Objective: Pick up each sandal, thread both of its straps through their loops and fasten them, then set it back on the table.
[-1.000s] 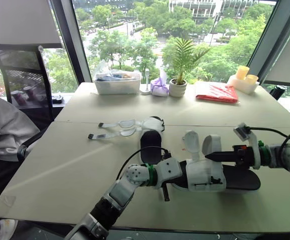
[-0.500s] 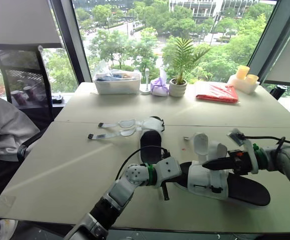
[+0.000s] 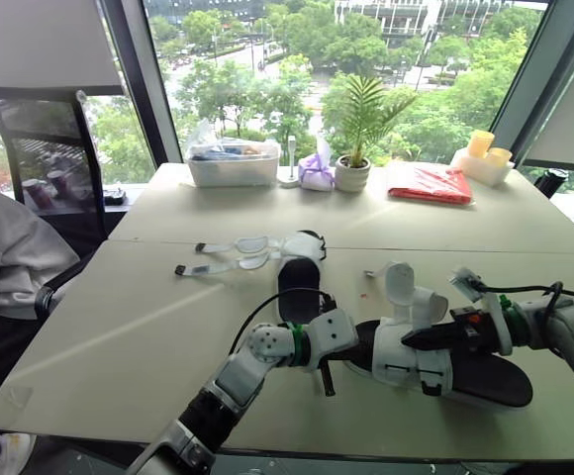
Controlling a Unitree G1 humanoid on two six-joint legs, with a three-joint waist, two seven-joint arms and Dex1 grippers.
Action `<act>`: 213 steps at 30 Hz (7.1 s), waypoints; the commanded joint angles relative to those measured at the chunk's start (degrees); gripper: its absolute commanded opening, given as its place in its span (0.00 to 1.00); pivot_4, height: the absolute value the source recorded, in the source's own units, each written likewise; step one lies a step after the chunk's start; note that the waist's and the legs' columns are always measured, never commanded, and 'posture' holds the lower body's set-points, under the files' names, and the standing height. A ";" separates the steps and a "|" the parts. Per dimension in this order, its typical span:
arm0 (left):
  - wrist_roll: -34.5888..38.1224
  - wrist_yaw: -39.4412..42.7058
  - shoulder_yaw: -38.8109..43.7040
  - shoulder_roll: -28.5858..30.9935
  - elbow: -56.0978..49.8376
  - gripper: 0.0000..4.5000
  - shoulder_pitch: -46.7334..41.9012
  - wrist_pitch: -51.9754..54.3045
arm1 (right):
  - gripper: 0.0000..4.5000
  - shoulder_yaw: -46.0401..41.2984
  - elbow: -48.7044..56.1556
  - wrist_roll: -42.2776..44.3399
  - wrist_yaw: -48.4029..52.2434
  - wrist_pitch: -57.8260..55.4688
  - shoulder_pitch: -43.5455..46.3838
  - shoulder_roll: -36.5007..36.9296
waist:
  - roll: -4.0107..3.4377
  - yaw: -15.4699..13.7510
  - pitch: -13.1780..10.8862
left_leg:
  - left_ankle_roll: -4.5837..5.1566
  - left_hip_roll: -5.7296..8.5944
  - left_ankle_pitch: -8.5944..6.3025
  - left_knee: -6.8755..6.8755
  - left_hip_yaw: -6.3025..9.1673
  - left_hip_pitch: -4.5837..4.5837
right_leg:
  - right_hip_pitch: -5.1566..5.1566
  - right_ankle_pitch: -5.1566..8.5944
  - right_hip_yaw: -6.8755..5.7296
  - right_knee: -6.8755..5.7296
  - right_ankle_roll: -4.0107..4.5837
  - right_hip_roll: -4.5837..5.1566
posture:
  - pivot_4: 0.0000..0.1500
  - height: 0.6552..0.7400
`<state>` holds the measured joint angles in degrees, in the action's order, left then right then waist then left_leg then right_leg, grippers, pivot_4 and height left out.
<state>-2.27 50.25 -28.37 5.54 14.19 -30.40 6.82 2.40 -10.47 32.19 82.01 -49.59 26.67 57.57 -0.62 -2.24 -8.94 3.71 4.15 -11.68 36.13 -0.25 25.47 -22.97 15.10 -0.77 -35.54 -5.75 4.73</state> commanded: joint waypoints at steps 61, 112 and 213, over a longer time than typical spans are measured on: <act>3.73 11.00 -1.29 -5.15 10.52 0.00 -3.97 0.35 | 0.63 -38.02 23.74 10.66 -18.50 -6.21 -42.89 1.94 | 0.00 -0.21 0.14 | 0.10 0.03 -0.02 0.12 0.00 -0.10 | 0.31 0.06 -0.02 0.17 0.08 0.02 | 1.00 0.99; 3.25 9.71 -0.87 -6.13 10.65 0.00 -3.63 0.60 | 0.00 -28.45 32.50 18.16 -26.14 -9.66 -41.09 -6.61 | 0.12 -0.08 0.06 | 0.15 0.02 -0.01 0.14 0.00 -0.09 | 0.31 0.07 -0.03 0.17 0.06 0.03 | 1.00 0.99; 3.20 7.18 1.52 -6.06 15.04 0.00 -5.67 -0.68 | 0.01 -13.49 -9.83 1.62 -19.83 0.08 3.12 -4.91 | -0.04 -0.05 0.38 | 0.14 0.02 -0.06 0.18 -0.02 -0.05 | 0.30 -0.04 -0.04 0.29 -0.01 0.09 | 1.00 0.99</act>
<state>1.92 58.75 -27.16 -0.73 27.93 -36.33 5.31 -7.94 -21.56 32.07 61.54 -49.02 28.82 52.60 -0.66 -2.29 -8.57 3.85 4.18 -11.74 36.31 -0.28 25.43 -22.67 15.06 -0.81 -35.25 -5.76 4.82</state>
